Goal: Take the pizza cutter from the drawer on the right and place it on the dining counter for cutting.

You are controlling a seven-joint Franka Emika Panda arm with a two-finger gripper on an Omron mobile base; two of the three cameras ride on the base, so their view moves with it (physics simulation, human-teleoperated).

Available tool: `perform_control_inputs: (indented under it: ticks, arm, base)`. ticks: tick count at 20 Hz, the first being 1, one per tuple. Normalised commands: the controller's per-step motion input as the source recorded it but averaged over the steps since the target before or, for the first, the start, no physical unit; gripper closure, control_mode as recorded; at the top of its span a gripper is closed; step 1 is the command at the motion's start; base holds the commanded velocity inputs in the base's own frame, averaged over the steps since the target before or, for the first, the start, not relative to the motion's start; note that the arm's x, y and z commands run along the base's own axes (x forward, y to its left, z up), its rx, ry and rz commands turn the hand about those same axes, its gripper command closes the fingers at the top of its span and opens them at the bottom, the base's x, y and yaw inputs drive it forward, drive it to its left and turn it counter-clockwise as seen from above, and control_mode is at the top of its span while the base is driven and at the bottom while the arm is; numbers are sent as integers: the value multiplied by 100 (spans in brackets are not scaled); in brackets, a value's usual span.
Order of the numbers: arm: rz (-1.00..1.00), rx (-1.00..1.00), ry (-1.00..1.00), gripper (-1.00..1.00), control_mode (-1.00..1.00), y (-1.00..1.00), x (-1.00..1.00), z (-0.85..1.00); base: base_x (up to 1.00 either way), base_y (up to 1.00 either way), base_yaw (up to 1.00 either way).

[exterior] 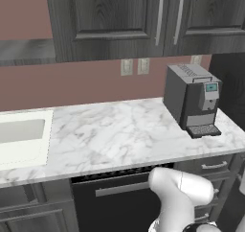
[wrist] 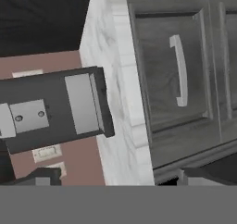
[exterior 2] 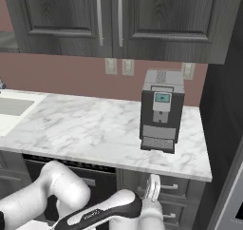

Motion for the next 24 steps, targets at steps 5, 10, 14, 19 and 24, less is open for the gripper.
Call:
perform_control_inputs:
  ticks: [5, 10, 14, 19, 24]
  arm:
    - [0, 8, -6, -100, -100, -23, 15, -34]
    - [0, 2, -8, -100, -100, -21, 36, -32]
    - [0, 0, -7, -100, -100, -10, 44, -36]
    - [2, 0, -11, -100, -100, -15, 23, -52]
    - [2, 0, -15, -100, -100, -16, 14, -45]
  base:
    - [0, 0, 0]
    - [0, 0, 0]
    - [0, 0, 0]
    - [0, 0, 0]
    - [0, 0, 0]
